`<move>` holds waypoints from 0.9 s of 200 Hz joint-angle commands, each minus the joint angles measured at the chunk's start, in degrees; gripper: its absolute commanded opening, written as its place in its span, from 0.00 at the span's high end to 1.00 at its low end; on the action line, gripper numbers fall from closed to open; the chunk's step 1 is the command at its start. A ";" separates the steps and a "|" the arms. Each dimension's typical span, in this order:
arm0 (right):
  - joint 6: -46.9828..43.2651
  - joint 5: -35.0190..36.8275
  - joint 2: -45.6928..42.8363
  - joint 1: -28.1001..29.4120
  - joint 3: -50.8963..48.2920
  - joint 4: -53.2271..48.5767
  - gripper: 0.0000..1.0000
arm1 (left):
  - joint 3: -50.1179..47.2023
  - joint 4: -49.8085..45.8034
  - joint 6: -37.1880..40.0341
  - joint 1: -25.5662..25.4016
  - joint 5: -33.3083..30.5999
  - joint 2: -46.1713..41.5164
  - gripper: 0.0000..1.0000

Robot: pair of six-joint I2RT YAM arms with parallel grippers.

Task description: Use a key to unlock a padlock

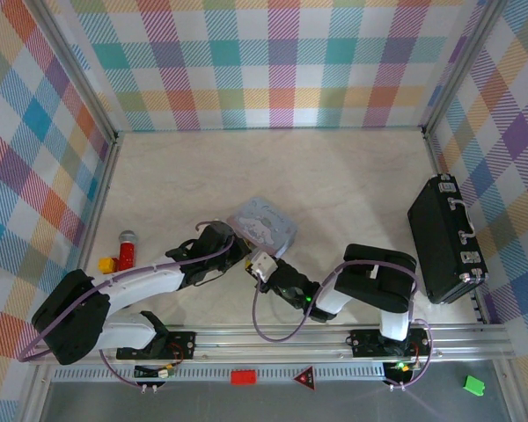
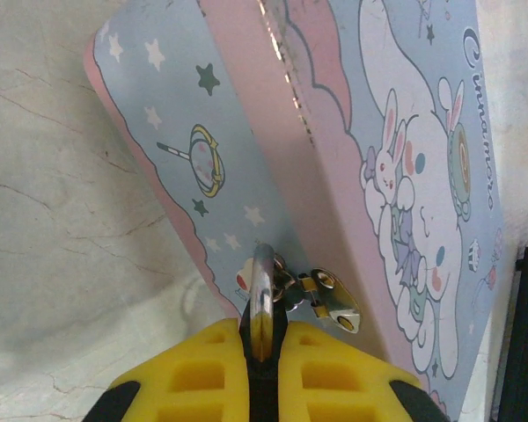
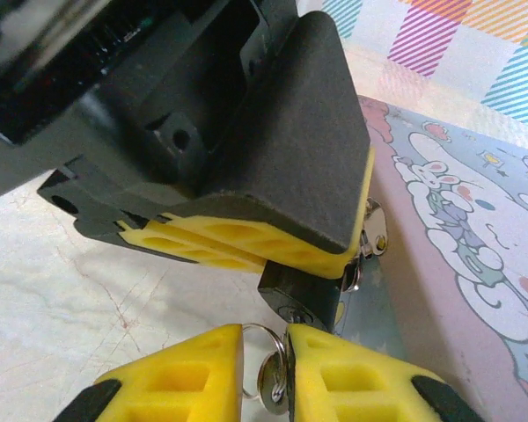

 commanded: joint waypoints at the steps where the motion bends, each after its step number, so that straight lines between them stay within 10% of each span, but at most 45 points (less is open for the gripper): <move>1: 0.80 2.86 1.90 0.07 1.08 0.48 0.80 | -0.01 -0.28 -3.76 0.20 -0.20 -1.83 1.00; 180: 4.60 8.36 2.40 1.04 -0.11 -0.75 0.86 | 0.35 -1.99 -3.27 0.19 -1.12 -3.37 1.00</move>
